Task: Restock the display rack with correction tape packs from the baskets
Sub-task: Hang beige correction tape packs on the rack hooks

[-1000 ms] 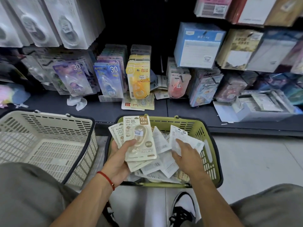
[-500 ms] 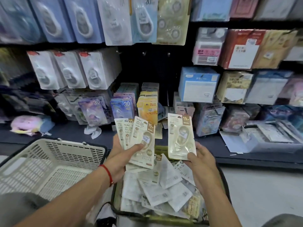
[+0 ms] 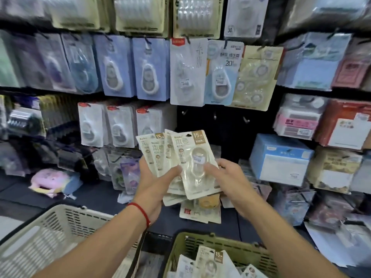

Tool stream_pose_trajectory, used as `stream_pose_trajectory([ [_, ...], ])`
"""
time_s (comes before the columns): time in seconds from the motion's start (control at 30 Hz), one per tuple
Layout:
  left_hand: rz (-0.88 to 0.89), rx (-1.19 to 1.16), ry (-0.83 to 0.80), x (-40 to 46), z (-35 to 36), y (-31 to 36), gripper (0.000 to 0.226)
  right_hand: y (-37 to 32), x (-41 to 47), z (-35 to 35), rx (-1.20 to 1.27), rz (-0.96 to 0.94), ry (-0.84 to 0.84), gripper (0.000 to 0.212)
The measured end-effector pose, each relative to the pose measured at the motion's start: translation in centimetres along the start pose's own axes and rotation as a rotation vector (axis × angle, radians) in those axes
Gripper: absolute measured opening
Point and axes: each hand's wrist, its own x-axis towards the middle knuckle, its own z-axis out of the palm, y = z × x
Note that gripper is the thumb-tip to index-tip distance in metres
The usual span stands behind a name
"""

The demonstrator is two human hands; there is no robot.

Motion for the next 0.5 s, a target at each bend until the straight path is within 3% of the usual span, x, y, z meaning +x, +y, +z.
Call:
stream_pose_trajectory([
  [0.13,0.177,0.075,0.149,1.9,-2.3,0.5,0.076,-1.1,3.9,2.0,-0.062,-0.144,0.077,0.018],
  [0.37,0.259,0.073,0.282,2.8,-4.1,0.1,0.076,-1.1,7.1,4.4,-0.039,-0.123,0.144,0.039],
  [0.5,0.273,0.082,0.310,2.7,-4.4,0.2,0.079,-0.8,7.5,4.9,-0.022,-0.173,0.174,0.019],
])
